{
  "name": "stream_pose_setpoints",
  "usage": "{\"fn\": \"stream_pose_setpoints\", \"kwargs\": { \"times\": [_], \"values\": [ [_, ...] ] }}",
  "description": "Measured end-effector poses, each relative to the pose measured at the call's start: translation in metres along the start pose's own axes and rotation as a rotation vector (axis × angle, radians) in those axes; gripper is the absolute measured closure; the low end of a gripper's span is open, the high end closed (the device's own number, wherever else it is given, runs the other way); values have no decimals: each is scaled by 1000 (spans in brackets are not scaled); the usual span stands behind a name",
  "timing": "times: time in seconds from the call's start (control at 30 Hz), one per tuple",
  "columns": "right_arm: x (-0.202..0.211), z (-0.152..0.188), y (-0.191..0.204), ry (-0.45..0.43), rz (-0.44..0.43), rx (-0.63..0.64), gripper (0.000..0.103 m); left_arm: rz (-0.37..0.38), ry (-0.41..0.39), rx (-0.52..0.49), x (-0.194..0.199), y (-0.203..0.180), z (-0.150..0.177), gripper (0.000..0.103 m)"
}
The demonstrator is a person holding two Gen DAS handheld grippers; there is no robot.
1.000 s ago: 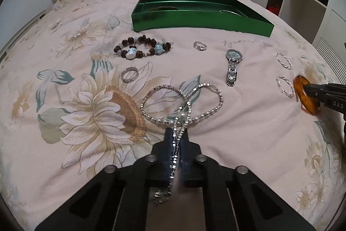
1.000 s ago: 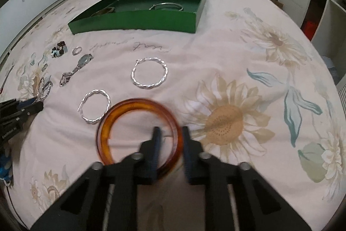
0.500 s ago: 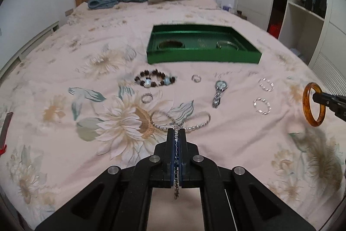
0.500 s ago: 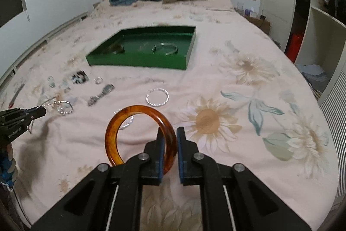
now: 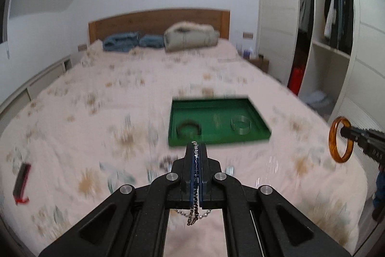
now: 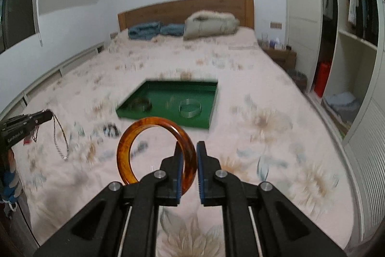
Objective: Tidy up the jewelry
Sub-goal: 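Carry the necklace and amber bangle to the green tray and release them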
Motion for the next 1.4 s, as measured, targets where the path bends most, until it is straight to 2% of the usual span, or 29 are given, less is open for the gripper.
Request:
{"fn": "stream_pose_setpoints", "kwargs": {
  "times": [0.13,0.23,0.33,0.47,0.6,0.73,0.8,0.93,1.1,1.23,1.4],
  "values": [
    [-4,-58,-2,-67,8,8,94,-15,-50,2,-16,2,-63,101],
    [-20,-98,-7,-97,19,4,94,-16,-60,8,-37,2,-97,101],
    [-43,-127,-15,-112,31,-9,94,-19,-48,22,-71,5,-115,101],
    [-95,-144,-25,-100,40,-39,94,-28,10,44,-131,10,-111,101],
    [-169,-130,-29,-31,39,-57,94,-31,100,37,-202,10,-82,101],
    [-248,-96,-27,61,28,-69,94,-30,175,9,-271,2,-52,101],
    [-288,-81,-25,104,22,-74,94,-26,196,6,-296,-2,-42,101],
    [-342,-54,-22,170,23,-84,94,-51,246,-8,-345,-2,-15,101],
    [-388,-20,-30,294,57,-58,94,-97,341,30,-388,16,24,101],
    [-409,3,-41,384,83,-60,94,-129,404,45,-404,27,51,101],
    [-410,10,-42,410,96,-22,93,-122,452,72,-408,32,68,101]
  ]
}}
Point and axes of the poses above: each gripper's, at about its wrist camera, not at the fingertips, and x roughly against the way its jaws point, y to its left, z to its underside, the point moved 10 cm from there along -x, roughly the way its jaws point, and after that the axes turned 10 degrees about -y, right-handed, at the moved point
